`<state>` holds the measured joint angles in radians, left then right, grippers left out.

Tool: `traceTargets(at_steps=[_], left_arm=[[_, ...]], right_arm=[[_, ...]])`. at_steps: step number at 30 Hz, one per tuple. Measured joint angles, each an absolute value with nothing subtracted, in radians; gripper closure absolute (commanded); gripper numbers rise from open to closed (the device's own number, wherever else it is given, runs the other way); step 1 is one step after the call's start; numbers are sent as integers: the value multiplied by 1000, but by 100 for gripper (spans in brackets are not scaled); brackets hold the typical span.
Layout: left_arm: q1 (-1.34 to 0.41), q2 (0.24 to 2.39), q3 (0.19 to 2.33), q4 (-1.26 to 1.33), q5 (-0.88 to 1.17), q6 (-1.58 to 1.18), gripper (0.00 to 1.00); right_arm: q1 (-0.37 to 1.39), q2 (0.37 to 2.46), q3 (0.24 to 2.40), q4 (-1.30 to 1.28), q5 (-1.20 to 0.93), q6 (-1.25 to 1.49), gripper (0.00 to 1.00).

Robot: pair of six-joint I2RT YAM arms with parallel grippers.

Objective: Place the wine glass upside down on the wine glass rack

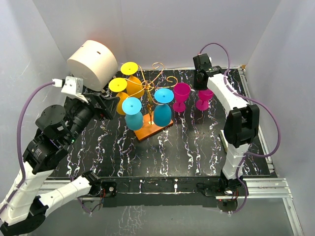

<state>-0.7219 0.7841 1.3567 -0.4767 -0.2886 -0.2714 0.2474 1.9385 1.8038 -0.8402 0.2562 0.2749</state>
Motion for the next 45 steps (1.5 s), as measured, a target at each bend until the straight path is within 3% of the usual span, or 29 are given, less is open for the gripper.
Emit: traceTargets(at_steps=[9,14,21,29,45], left_arm=[[-722,791,1366,-441,-224,-267,19],[-722,800,1367,-411,-188,-234,1],[-722,809,1367,-373,-178,-203,1],[-722,860,1374,-282,-71,-232,2],[-722,1112,1405,75,170,-679,14]], right_arm=[[247,1897,1829,-875,271,267,100],[247,1714,1772,-856,278,281,100],[247,1259,1548,-767,243,352,100],[247,968,1435,-649,191,445,100],[247,841,1287,-154,-73,792,100]])
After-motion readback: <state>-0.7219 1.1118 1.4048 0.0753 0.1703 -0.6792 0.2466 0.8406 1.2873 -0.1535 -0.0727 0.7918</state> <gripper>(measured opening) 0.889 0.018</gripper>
